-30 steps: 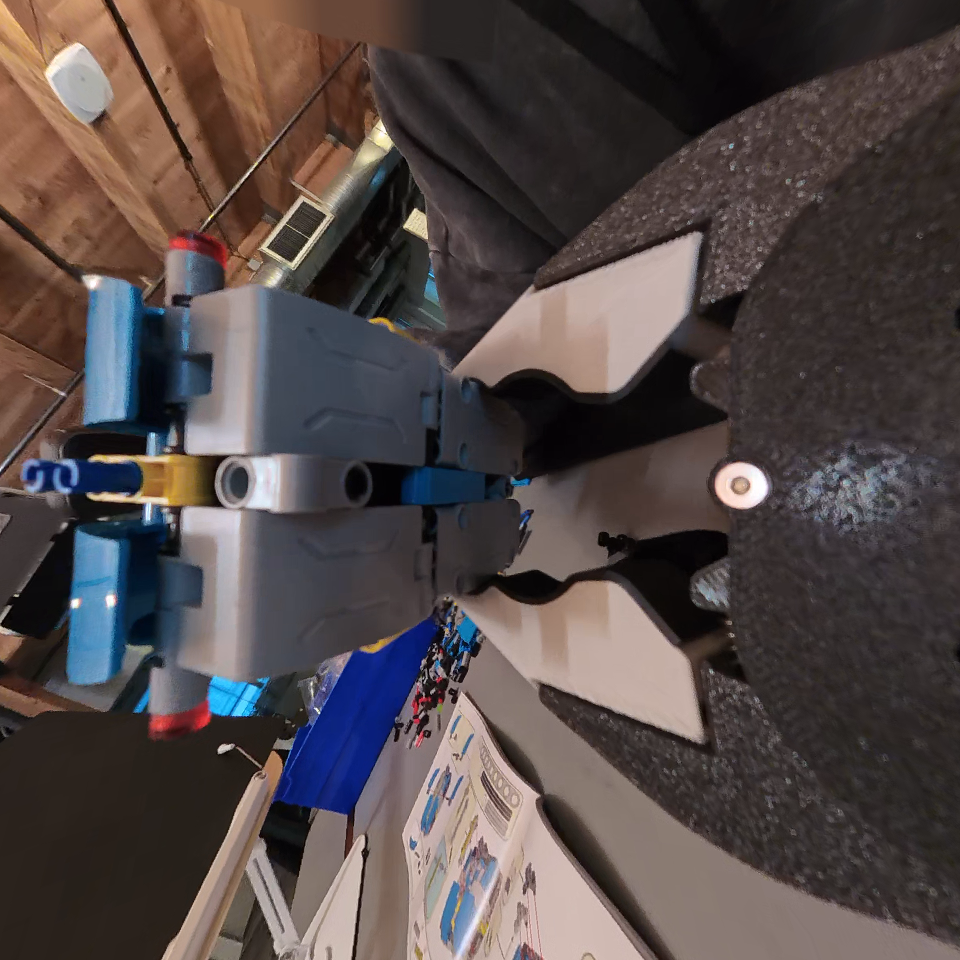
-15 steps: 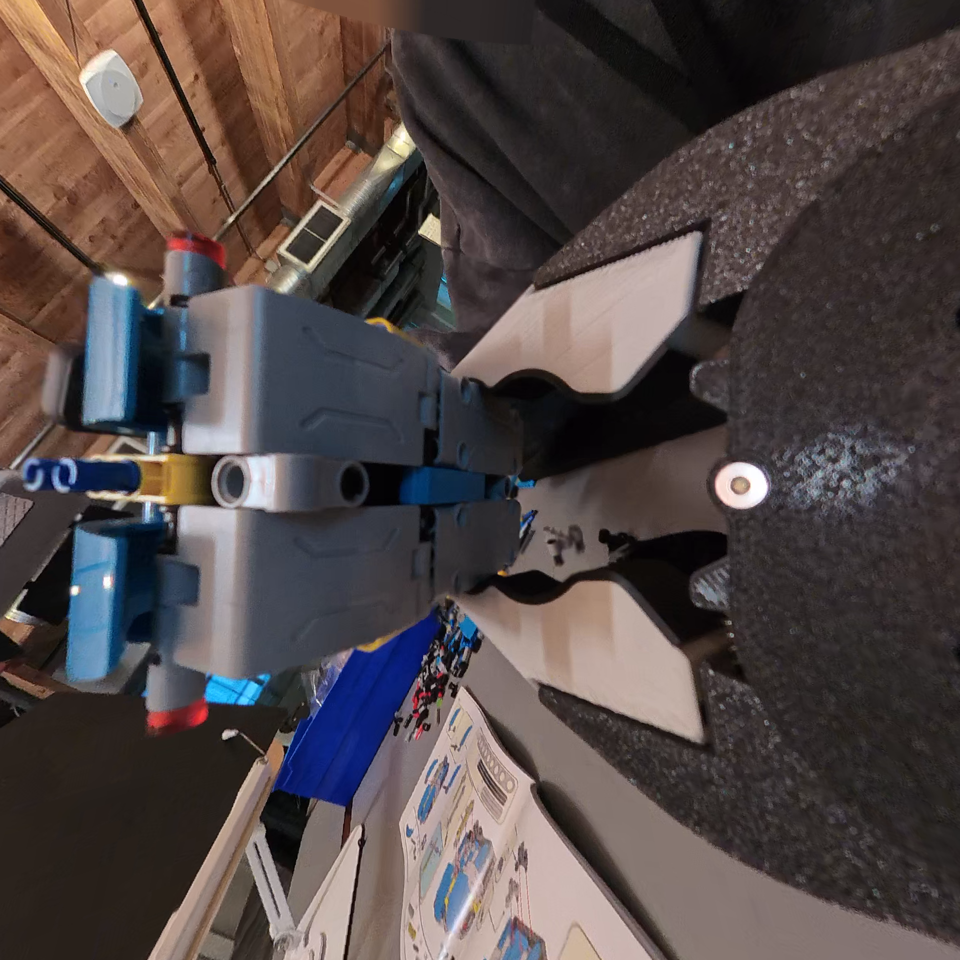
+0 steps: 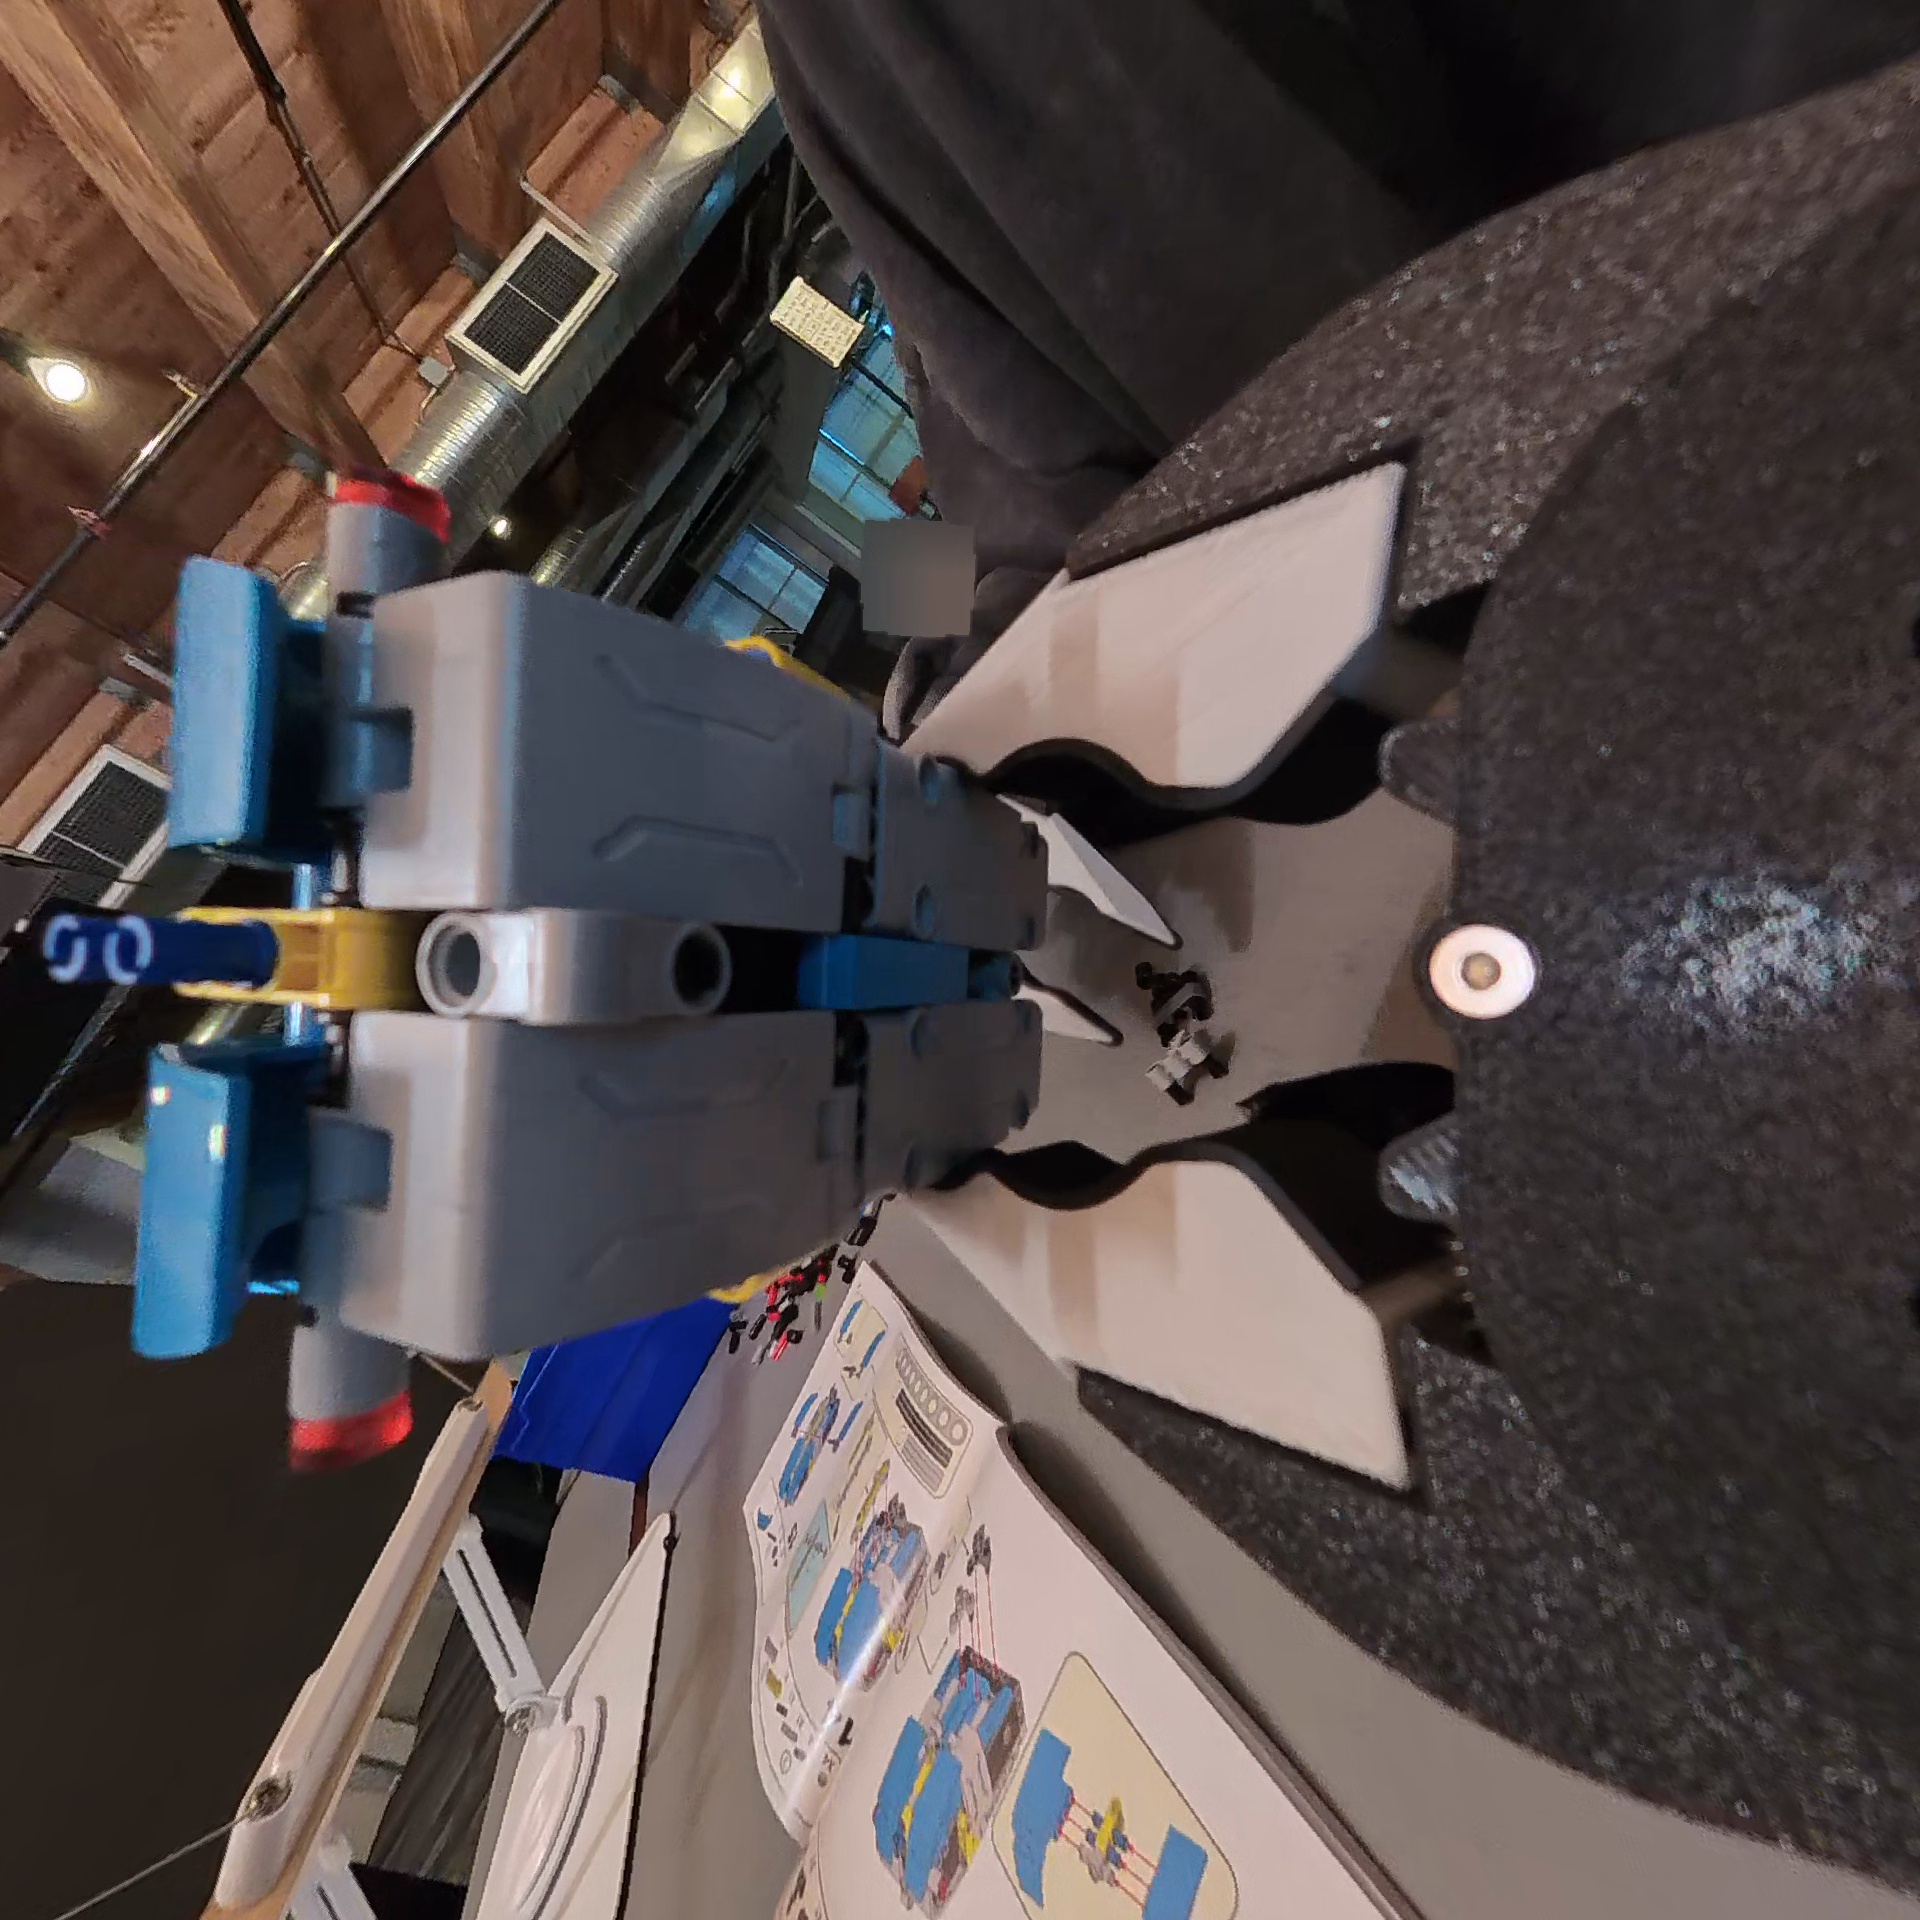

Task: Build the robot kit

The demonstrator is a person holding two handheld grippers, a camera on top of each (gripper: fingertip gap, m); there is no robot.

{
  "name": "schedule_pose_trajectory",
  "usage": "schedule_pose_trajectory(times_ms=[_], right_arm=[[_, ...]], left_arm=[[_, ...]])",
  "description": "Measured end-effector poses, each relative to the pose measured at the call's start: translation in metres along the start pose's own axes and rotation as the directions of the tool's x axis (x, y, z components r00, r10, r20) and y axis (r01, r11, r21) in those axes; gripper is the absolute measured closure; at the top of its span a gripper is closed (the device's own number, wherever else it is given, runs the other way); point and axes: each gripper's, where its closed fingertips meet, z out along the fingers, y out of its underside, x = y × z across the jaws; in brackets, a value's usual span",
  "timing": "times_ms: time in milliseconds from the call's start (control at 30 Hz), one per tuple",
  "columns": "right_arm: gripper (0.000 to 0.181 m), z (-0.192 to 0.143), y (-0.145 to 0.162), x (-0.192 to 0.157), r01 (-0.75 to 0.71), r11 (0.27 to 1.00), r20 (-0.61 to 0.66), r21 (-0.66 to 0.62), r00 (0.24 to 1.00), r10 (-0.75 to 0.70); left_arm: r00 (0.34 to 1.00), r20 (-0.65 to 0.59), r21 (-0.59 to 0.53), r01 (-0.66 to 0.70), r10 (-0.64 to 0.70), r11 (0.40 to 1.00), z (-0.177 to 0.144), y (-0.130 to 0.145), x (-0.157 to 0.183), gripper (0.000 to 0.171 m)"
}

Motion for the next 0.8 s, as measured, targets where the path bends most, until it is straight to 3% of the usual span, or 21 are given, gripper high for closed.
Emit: schedule_pose_trajectory(times_ms=[267,400,567,800], right_arm=[[0.161,0.011,-0.005,0.01,-0.11,0.994,-0.059,-0.023,0.992,0.108],[0.157,0.018,0.0,0.0,-0.159,0.986,-0.026,-0.048,0.987,0.158],[0.147,0.029,-0.013,0.008,-0.159,0.987,-0.008,-0.02,0.987,0.158],[0.155,0.025,-0.019,0.017,-0.083,0.996,-0.078,-0.014,0.994,0.082]], left_arm=[[1.0,-0.008,-0.009,-0.004,0.004,1.0,0.0,0.002,0.004,0.106],[1.0,-0.016,-0.019,0.002,-0.002,1.0,0.001,0.004,0.005,0.106],[1.0,-0.03,-0.031,-0.003,0.002,1.0,0.003,0.007,0.01,0.106],[0.999,-0.035,-0.031,-0.002,0.001,1.0,0.003,0.007,0.011,0.106]])
